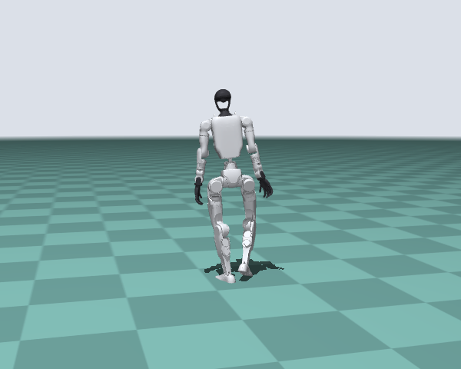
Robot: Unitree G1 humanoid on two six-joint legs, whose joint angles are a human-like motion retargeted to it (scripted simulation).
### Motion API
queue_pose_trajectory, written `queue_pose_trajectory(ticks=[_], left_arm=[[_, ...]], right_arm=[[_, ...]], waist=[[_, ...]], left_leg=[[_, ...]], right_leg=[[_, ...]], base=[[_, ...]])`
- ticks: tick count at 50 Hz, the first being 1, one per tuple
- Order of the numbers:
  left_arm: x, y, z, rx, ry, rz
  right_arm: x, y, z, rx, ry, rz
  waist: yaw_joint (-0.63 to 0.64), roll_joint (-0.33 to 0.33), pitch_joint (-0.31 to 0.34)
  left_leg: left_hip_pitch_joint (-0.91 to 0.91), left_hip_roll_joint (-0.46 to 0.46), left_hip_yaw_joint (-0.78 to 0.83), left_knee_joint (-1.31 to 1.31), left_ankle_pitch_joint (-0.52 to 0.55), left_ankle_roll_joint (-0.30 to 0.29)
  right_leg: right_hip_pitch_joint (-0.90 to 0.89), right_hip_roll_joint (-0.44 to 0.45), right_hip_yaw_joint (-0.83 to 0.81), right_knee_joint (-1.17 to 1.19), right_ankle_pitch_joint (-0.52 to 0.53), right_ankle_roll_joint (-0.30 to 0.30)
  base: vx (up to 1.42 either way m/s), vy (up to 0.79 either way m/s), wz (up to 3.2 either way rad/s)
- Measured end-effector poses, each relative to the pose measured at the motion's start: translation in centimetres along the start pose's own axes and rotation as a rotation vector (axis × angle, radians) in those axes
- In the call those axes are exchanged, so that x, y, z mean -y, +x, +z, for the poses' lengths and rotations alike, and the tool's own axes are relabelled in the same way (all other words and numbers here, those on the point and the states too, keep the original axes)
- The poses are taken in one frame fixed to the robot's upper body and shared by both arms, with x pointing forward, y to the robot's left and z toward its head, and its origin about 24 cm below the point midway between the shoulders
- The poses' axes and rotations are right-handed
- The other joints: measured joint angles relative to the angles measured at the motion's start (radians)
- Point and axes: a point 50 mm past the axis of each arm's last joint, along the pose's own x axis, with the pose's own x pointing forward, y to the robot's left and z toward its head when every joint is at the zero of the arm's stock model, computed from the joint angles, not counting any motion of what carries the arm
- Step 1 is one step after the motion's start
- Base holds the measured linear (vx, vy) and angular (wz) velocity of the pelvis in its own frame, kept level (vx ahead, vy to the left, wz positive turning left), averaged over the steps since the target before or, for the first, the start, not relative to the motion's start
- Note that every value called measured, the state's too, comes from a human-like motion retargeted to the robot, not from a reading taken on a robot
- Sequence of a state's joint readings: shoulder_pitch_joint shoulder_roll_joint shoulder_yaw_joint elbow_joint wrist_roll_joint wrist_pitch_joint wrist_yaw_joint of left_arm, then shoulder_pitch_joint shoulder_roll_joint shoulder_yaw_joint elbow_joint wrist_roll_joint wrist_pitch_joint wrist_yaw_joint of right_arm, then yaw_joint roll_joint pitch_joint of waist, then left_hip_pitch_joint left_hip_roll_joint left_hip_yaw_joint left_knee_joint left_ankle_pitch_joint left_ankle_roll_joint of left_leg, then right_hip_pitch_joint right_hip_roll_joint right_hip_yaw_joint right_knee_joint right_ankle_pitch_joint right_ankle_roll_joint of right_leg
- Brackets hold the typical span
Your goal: Walk run
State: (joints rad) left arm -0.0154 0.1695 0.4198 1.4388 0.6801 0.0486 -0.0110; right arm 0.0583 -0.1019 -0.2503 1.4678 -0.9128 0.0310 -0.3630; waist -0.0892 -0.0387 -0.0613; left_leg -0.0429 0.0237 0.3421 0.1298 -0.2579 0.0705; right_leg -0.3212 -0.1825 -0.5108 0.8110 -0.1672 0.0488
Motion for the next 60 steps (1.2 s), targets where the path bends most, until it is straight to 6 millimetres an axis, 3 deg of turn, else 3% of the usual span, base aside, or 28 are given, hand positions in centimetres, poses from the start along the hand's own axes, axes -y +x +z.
queue_pose_trajectory(ticks=[5, 10, 16, 18, 20, 23, 26, 28, 32, 35, 38, 44, 48, 51, 54, 55, 58, 60], left_arm=[[-2.2, -0.3, 4.4, 0.138, 0.025, 0.038], [-4.7, -1.1, 8.0, 0.281, 0.028, 0.064], [-5.6, -1.4, 9.1, 0.319, 0.079, 0.069], [-4.9, -1.2, 8.6, 0.3, 0.099, 0.041], [-3.9, -0.9, 7.2, 0.263, 0.118, -0.001], [-1.8, -0.3, 3.7, 0.175, 0.149, -0.064], [0.9, -0.1, -0.3, 0.073, 0.155, -0.122], [2.2, -0.2, -2.5, 0.012, 0.131, -0.158], [4.2, -0.7, -5.5, -0.068, 0.009, -0.209], [4.8, -1.1, -7.6, -0.138, -0.113, -0.23], [5.2, -1.5, -9.4, -0.204, -0.193, -0.222], [6.8, -2.0, -10.4, -0.265, -0.212, -0.249], [7.9, -2.1, -10.0, -0.252, -0.116, -0.351], [7.7, -2.0, -9.6, -0.238, -0.025, -0.407], [7.3, -1.9, -9.1, -0.231, 0.01, -0.411], [7.2, -1.8, -9.0, -0.231, 0.005, -0.404], [6.5, -1.6, -8.4, -0.234, -0.063, -0.369], [5.6, -1.3, -7.6, -0.213, -0.084, -0.344]], right_arm=[[-1.3, -0.5, -1.1, -0.025, -0.005, 0.059], [-2.6, -0.9, -1.8, -0.05, -0.016, 0.139], [-1.9, -0.6, -1.4, -0.007, 0.022, 0.134], [-1.0, -0.3, -1.6, -0.017, 0.018, 0.098], [-0.5, -0.1, -2.1, -0.033, 0.006, 0.076], [0.1, 0.0, -2.8, -0.071, 0.001, 0.065], [1.0, 0.2, -3.6, -0.123, -0.001, 0.049], [1.7, 0.4, -3.6, -0.141, -0.016, 0.025], [2.8, 0.8, -1.1, -0.093, -0.061, -0.014], [3.9, 1.1, 2.4, 0.027, -0.073, -0.069], [5.5, 1.2, 5.7, 0.158, -0.064, -0.137], [9.7, 0.5, 11.4, 0.369, -0.049, -0.28], [11.1, 0.0, 13.5, 0.441, -0.049, -0.309], [10.5, -0.1, 14.0, 0.452, -0.048, -0.274], [9.0, 0.3, 12.5, 0.409, -0.037, -0.207], [8.3, 0.5, 11.5, 0.385, -0.036, -0.178], [5.6, 0.7, 9.1, 0.302, -0.062, -0.114], [4.1, 0.7, 7.0, 0.224, -0.063, -0.081]], waist=[[-0.06, -0.019, 0.016], [-0.13, -0.047, 0.043], [-0.184, -0.022, 0.021], [-0.191, -0.003, 0.007], [-0.21, 0.009, -0.006], [-0.184, 0.004, -0.019], [-0.129, -0.024, -0.042], [-0.108, -0.061, -0.047], [-0.038, -0.125, -0.033], [0.021, -0.107, -0.018], [0.072, -0.072, -0.013], [0.141, 0.011, 0.028], [0.191, -0.001, 0.034], [0.207, -0.019, 0.021], [0.245, -0.036, -0.004], [0.262, -0.043, -0.008], [0.258, -0.036, -0.022], [0.229, -0.001, -0.03]], left_leg=[[0.056, -0.025, -0.014, -0.023, -0.02, -0.014], [0.141, -0.061, -0.049, -0.054, -0.047, -0.038], [0.196, -0.064, -0.109, -0.079, -0.044, -0.061], [0.203, -0.061, -0.127, -0.07, -0.004, -0.082], [0.224, -0.064, -0.16, -0.052, 0.067, -0.106], [0.263, -0.101, -0.162, 0.005, 0.278, -0.113], [0.248, -0.115, -0.037, 0.16, 0.541, -0.057], [0.209, -0.111, 0.057, 0.326, 0.616, -0.008], [0.046, -0.065, 0.164, 0.599, 0.435, -0.006], [-0.125, -0.036, 0.143, 0.648, 0.311, -0.079], [-0.255, 0.017, 0.202, 0.566, 0.225, -0.056], [-0.485, -0.014, 0.069, 0.232, 0.197, -0.036], [-0.588, -0.048, -0.002, 0.055, 0.207, -0.016], [-0.61, -0.064, -0.007, 0.047, 0.235, 0.017], [-0.595, -0.061, -0.014, 0.119, 0.321, 0.052], [-0.577, -0.043, 0.003, 0.143, 0.333, 0.056], [-0.542, -0.016, -0.087, 0.24, 0.235, 0.063], [-0.45, 0.024, -0.056, 0.226, 0.179, 0.073]], right_leg=[[-0.123, -0.025, -0.087, -0.153, -0.011, -0.061], [-0.229, 0.012, -0.029, -0.471, -0.016, -0.098], [-0.362, 0.011, 0.039, -0.602, 0.041, -0.174], [-0.372, -0.009, 0.031, -0.539, 0.025, -0.203], [-0.341, -0.039, -0.032, -0.513, 0.065, -0.191], [-0.29, -0.063, -0.014, -0.461, 0.121, -0.16], [-0.203, -0.082, 0.046, -0.46, 0.084, -0.166], [-0.13, -0.117, 0.072, -0.479, 0.05, -0.158], [0.001, -0.155, 0.083, -0.524, 0.0, -0.136], [0.103, -0.089, 0.055, -0.611, -0.008, -0.13], [0.194, -0.013, 0.026, -0.682, -0.029, -0.114], [0.385, 0.145, 0.007, -0.788, -0.09, -0.08], [0.461, 0.156, 0.046, -0.782, -0.142, -0.044], [0.503, 0.148, 0.068, -0.756, -0.14, 0.022], [0.529, 0.14, 0.123, -0.698, -0.048, 0.1], [0.539, 0.138, 0.145, -0.668, 0.009, 0.124], [0.519, 0.117, 0.13, -0.506, 0.277, 0.09], [0.467, 0.135, 0.108, -0.323, 0.448, 0.082]], base=[[0.37, -0.07, 0.19], [0.48, -0.15, 0.39], [0.64, -0.22, 0.53], [0.85, -0.3, 0.45], [0.93, -0.3, 0.51], [1.01, -0.27, 0.0], [0.91, -0.06, -0.4], [1.06, -0.16, -0.08], [0.89, -0.14, -0.07], [0.64, -0.13, -0.23], [0.73, -0.14, -0.13], [0.73, -0.07, -0.25], [0.83, -0.03, -0.6], [0.91, -0.02, -0.37], [1.13, 0.04, -0.54], [1.13, 0.04, -0.62], [1.24, 0.03, -0.47], [1.06, 0.04, -0.05]])
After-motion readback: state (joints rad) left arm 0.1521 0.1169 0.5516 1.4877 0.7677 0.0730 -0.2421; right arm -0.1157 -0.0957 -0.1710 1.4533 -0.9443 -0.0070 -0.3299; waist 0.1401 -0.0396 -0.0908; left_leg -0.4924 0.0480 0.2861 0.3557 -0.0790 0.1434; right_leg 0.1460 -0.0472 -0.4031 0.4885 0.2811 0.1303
